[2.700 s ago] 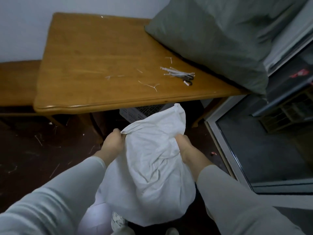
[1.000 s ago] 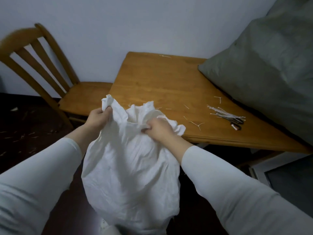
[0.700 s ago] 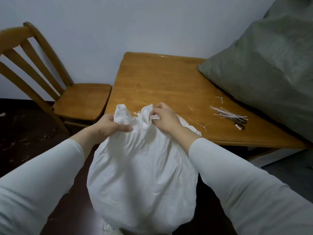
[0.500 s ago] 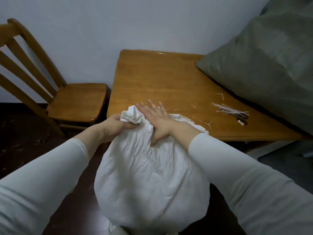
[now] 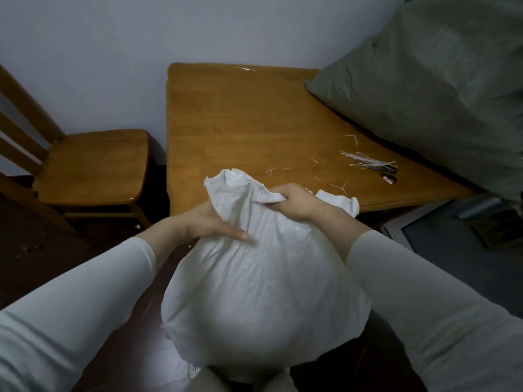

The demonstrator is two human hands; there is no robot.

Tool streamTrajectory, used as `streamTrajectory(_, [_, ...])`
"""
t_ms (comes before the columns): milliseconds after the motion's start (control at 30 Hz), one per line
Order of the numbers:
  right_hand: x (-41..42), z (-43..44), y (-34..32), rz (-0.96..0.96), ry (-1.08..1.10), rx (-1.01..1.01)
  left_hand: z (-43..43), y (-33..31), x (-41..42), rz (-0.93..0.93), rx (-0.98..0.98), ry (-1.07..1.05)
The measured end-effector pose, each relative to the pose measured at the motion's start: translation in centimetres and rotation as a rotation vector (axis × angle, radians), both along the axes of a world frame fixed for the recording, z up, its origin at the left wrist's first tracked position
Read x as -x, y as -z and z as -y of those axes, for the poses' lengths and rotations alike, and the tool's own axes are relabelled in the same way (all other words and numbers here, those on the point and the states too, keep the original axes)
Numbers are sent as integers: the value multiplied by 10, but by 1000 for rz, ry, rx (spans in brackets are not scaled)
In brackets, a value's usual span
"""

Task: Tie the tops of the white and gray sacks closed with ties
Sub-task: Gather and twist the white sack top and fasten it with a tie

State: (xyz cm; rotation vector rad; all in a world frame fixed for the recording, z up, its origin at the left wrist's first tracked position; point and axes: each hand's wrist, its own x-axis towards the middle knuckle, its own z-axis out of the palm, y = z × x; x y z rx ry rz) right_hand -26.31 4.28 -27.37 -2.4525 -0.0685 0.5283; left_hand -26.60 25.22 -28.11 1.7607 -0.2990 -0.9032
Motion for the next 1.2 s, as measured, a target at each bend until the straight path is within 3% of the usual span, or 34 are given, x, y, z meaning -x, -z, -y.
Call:
streamTrajectory(133, [2, -22, -3, 36, -68, -66, 29, 20, 14, -65, -1, -34])
streamTrajectory(300, [0, -1, -22, 49, -16, -194, 43, 38, 15, 235, 99, -319])
streamTrajectory(367, [-3, 20, -33, -71, -49, -74, 42, 40, 14, 184, 109, -380])
streamTrajectory(467, [4, 45, -31, -217, -157, 418, 43, 40, 14, 55, 81, -491])
streamTrajectory(500, [8, 50, -25, -205, -174, 486, 44, 38, 15, 36, 81, -507])
streamTrajectory(700, [11, 46, -14, 100, -14, 188, 48, 33, 17, -94, 14, -540])
streamTrajectory(800, [6, 31, -10, 115, -6, -8, 52, 28, 20, -219, 70, -304])
streamTrajectory(900, [3, 14, -7, 113, -14, -119, 65, 29, 23, -115, 28, -168])
streamTrajectory(967, [4, 6, -3, 123, -46, -149, 69, 39, 24, 63, -154, -227])
streamTrajectory(1067, [6, 12, -8, 39, -11, -236, 60, 48, 32, -127, -560, -320])
streamTrajectory(1133, [5, 27, -23, -140, -29, -169, 58, 50, 33, -172, -428, -377])
streamTrajectory(1200, [3, 46, -30, -290, -159, 162, 63, 48, 27, -73, -213, -416])
